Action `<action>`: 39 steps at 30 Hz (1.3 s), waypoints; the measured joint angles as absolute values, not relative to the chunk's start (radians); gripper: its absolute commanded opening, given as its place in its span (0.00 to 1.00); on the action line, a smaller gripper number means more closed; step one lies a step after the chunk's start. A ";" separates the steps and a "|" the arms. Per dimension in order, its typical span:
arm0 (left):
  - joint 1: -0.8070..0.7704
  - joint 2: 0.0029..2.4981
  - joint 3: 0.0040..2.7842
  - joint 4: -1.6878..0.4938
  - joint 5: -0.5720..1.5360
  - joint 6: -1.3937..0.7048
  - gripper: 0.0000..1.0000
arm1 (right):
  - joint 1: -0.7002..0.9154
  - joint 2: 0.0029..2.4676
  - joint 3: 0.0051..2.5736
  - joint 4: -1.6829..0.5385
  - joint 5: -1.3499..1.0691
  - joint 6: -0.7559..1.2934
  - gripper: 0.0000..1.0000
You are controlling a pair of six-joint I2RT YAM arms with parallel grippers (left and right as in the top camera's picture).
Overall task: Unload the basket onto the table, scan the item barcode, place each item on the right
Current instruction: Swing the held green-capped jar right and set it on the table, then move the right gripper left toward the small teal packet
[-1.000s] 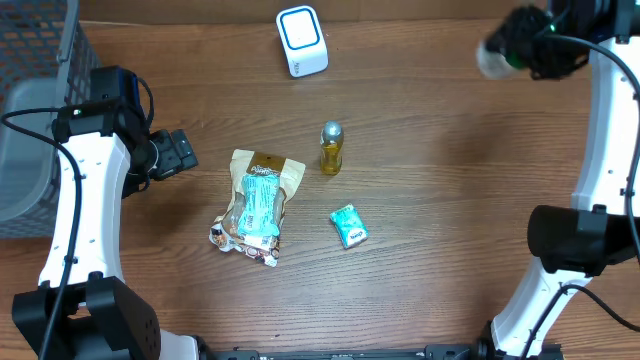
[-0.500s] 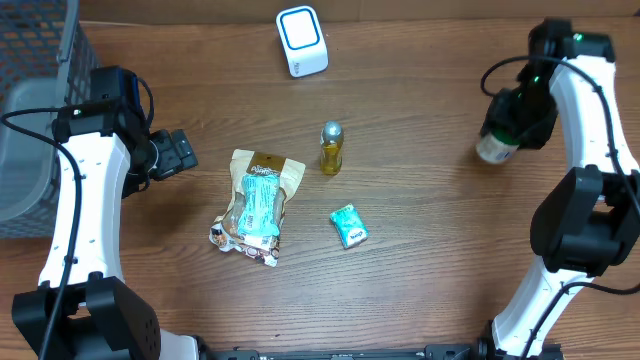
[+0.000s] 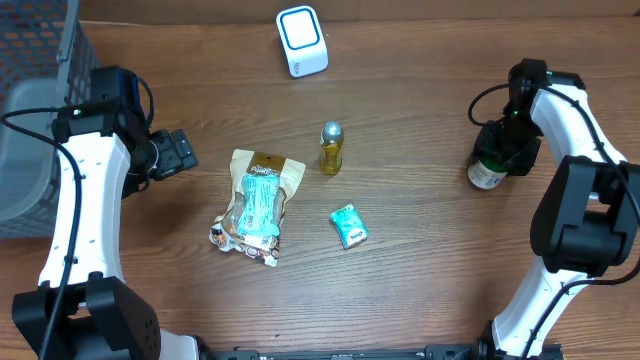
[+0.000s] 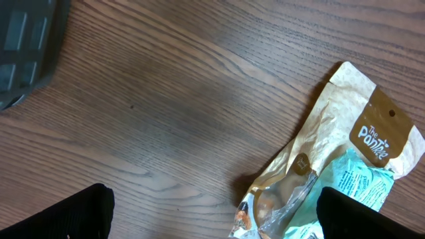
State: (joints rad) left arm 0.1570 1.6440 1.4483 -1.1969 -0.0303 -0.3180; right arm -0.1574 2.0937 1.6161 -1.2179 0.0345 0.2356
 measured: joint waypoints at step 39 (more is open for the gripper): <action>0.157 1.644 1.448 -1.197 -0.031 -0.318 1.00 | 0.244 1.913 1.711 -1.435 -0.274 0.112 1.00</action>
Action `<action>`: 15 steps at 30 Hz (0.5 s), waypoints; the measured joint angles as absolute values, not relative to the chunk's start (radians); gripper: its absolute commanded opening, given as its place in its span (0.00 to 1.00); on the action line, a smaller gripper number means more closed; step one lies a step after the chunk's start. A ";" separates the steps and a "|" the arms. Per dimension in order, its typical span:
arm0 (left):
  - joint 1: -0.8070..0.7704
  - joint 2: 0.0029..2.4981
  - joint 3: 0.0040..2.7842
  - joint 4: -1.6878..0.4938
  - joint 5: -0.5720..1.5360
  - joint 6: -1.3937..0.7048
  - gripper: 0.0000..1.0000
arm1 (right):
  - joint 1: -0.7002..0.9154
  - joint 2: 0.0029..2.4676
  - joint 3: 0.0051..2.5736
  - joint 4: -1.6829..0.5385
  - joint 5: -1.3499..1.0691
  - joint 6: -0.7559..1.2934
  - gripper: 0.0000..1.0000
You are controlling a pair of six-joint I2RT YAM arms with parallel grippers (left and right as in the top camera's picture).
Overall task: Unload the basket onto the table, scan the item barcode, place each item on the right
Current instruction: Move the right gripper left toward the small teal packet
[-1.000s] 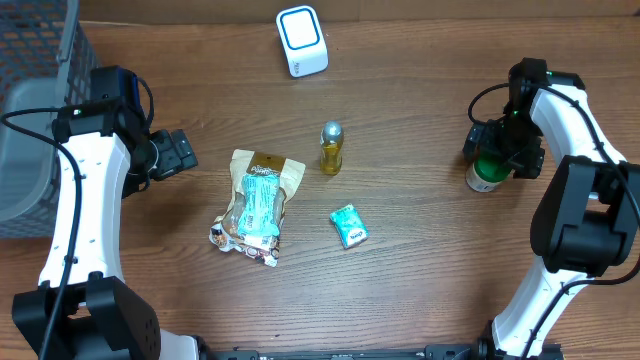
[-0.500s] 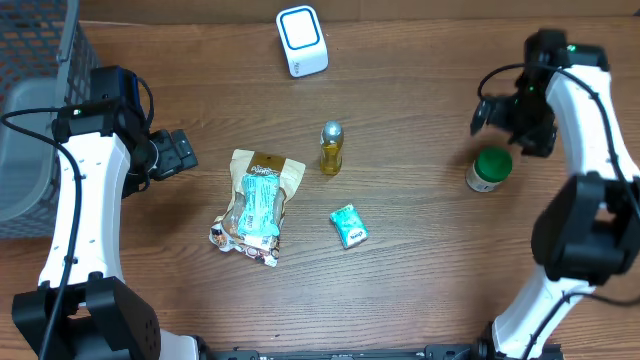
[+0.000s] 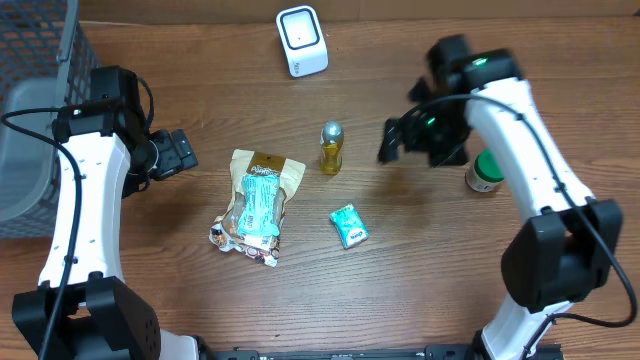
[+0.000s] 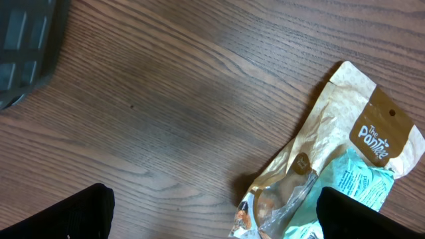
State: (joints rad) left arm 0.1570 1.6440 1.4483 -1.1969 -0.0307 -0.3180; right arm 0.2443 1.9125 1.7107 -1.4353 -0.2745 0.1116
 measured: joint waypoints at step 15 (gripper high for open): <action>0.157 1.644 1.448 -1.197 -0.031 -0.318 1.00 | 0.430 1.914 1.440 -1.282 -0.284 0.108 1.00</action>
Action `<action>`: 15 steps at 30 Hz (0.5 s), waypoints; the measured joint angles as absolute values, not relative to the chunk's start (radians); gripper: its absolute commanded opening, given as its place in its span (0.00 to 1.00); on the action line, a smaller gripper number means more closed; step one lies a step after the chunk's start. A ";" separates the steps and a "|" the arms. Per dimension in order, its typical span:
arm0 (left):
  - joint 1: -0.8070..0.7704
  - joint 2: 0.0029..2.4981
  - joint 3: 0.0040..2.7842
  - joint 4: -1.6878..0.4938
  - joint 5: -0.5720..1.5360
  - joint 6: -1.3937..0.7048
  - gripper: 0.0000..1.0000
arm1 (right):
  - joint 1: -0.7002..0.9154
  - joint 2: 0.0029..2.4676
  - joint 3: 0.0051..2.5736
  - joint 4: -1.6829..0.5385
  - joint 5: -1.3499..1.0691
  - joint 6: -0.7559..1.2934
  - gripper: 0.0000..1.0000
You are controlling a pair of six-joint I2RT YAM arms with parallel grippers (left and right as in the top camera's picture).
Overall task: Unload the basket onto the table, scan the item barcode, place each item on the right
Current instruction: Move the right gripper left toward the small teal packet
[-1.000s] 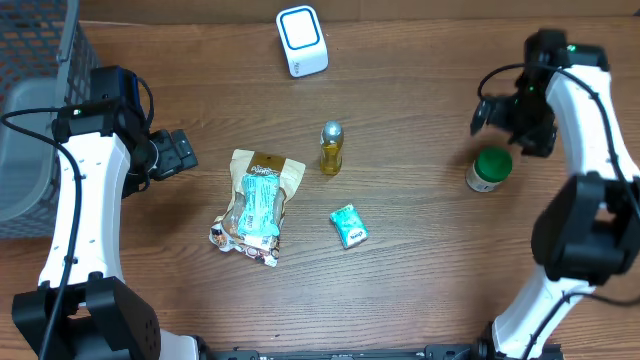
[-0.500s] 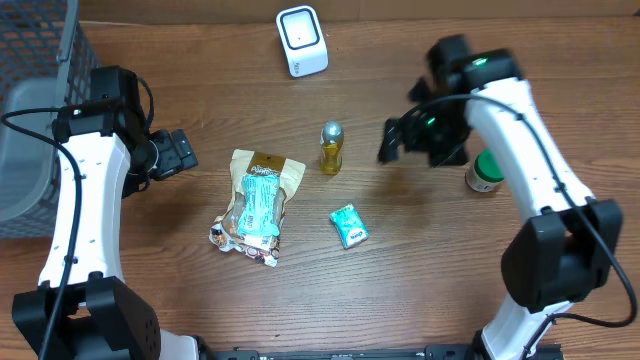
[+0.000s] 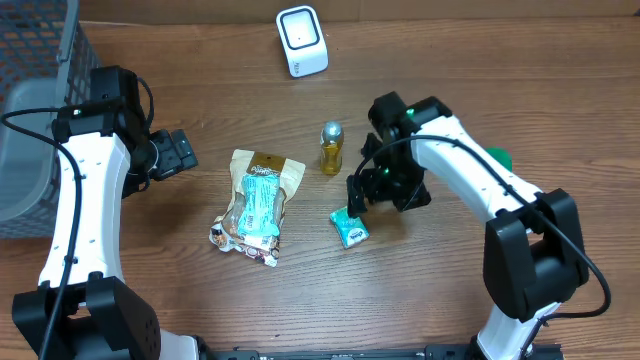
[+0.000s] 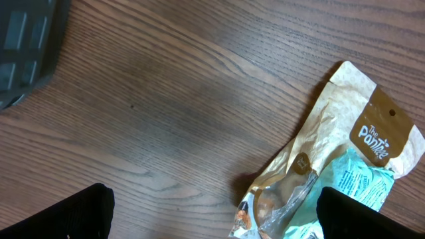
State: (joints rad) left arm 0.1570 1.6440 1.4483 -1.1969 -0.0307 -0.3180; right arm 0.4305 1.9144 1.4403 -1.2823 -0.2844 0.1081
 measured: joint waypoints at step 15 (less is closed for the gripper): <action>0.157 1.644 1.448 -1.197 -0.031 -0.318 1.00 | 0.474 1.916 1.399 -1.177 -0.292 0.099 0.48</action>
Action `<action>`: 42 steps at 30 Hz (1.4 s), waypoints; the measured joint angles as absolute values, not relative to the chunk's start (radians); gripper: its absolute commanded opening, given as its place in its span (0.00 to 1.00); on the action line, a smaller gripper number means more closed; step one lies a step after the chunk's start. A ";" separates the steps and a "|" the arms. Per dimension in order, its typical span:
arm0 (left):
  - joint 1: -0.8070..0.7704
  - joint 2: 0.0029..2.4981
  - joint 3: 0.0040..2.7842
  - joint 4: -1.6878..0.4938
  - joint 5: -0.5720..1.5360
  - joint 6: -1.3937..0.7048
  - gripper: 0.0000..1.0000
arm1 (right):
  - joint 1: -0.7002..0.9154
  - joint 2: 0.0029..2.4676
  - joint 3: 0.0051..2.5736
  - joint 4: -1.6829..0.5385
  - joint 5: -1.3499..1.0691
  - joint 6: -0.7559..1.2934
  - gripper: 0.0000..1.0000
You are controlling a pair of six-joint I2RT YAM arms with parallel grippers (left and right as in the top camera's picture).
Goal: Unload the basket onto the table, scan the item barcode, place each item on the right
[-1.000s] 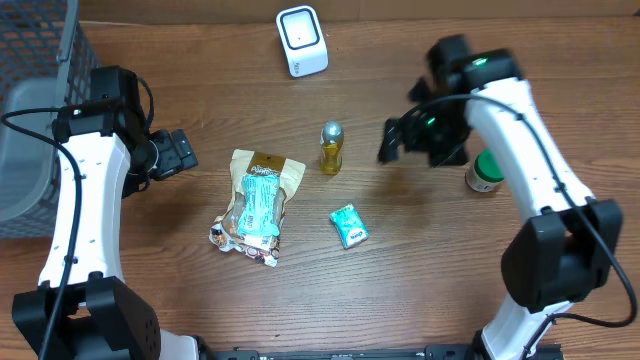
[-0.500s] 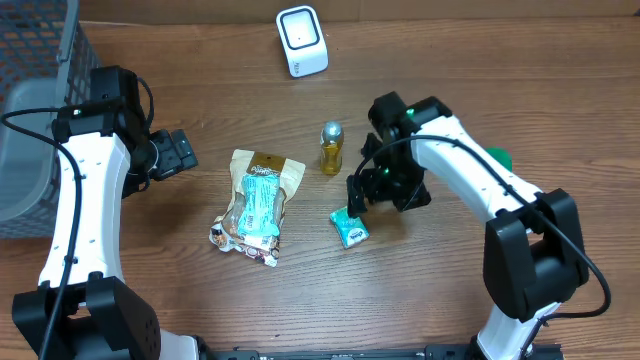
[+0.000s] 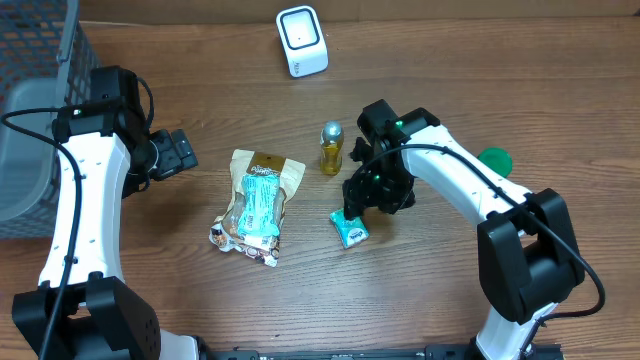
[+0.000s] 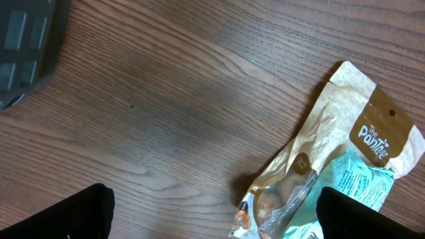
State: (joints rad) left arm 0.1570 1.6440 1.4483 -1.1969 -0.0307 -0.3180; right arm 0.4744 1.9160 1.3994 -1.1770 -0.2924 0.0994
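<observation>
A small teal packet [image 3: 351,229] lies on the wooden table right of centre. My right gripper [image 3: 350,208] is down at the packet's far end, touching or just above it; its jaws are too dark to read. The white barcode scanner [image 3: 301,40] stands at the back centre. Far to the left, my left gripper [image 3: 178,152] hovers beside a tan and teal snack pouch [image 3: 255,204]. In the left wrist view its fingertips [image 4: 80,212] stand wide apart with nothing between them, and the pouch [image 4: 335,159] lies to the right.
A small yellow bottle with a silver cap [image 3: 331,147] stands just behind the packet, close to my right arm. A green-lidded jar [image 3: 493,158] shows behind the right forearm. A grey wire basket [image 3: 35,60] fills the far left edge.
My right gripper has dropped slightly toward the near side, from just behind the teal packet to its far end. The left arm and all objects are where they were.
My right gripper was first at the green-lidded jar at the far right. Then it was clear of the jar, left standing there, and over the table's middle right of the bottle. Then it was just behind the teal packet, and now at it. The left arm stayed still.
</observation>
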 measured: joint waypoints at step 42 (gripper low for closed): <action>0.157 1.644 1.448 -1.197 -0.031 -0.318 1.00 | 0.709 1.916 1.399 -0.907 -0.311 0.201 0.04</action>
State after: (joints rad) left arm 0.1570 1.6440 1.4483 -1.1969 -0.0307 -0.3180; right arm 0.7086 1.9163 1.3991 -0.9070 -0.3115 0.2008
